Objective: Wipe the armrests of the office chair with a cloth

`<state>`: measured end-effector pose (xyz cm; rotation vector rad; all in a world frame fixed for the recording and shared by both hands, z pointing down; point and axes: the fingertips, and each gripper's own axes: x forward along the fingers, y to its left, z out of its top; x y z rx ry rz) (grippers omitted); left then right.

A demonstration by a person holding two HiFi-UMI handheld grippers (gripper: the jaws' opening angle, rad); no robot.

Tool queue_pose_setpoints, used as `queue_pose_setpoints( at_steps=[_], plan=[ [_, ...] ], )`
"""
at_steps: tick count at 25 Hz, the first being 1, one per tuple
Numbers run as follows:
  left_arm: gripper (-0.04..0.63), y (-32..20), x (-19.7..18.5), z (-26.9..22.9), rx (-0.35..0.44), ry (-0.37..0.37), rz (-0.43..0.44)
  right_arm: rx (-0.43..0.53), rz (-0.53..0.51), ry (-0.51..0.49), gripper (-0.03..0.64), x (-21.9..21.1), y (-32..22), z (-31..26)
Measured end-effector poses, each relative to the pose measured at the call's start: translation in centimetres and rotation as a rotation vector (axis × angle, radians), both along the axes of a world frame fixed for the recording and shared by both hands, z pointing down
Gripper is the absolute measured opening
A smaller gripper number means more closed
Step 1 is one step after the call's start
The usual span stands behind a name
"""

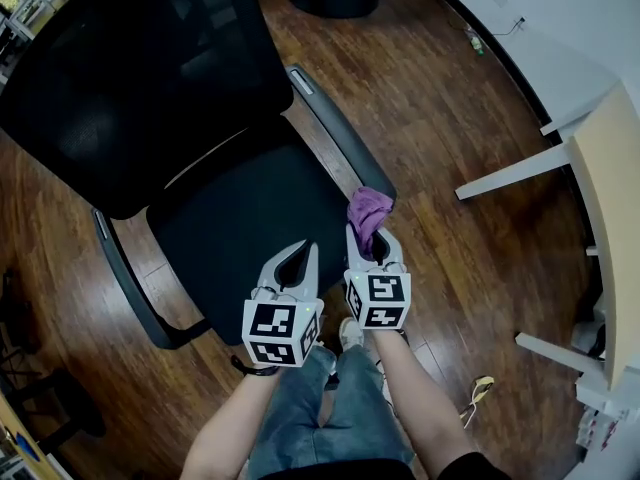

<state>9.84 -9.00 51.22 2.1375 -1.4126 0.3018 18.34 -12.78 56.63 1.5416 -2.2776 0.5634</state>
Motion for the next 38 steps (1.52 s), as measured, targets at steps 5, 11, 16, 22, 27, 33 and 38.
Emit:
queue_pose_setpoints(
  at_steps=[5,11,16,22,27,33,38],
  plan=[
    [0.005,0.8,1.0,2.6,-0.005,-0.010,-0.019,-0.016,-0.021,-0.002,0.098,1.2,0.9,3.0],
    [0.005,1.8,2.0,5.8,0.002,-0.040,-0.042,-0.031,-0.067,-0.042,0.098,1.8,1.4,6.9],
    [0.005,2.0,2.3,7.4,0.014,-0.065,-0.063,-0.057,-0.101,-0.063,0.098,1.9,1.7,9.3],
    [0.005,2.4,1.9,5.6,0.036,-0.087,-0.099,-0.023,-0.159,-0.064,0.098,1.3,2.1,7.2],
    [0.005,4.2,0.3,0.7,0.042,-0.094,-0.161,0.032,-0.217,-0.067,0.098,0.0,3.2,0.1],
    [0.005,6.8,-2.0,-7.6,0.096,-0.111,-0.259,0.144,-0.351,-0.084,0.098,-3.6,5.3,-11.6],
    [0.005,8.5,-3.8,-13.5,0.159,-0.117,-0.365,0.236,-0.447,-0.136,0.098,-6.9,7.4,-19.7]
  ],
)
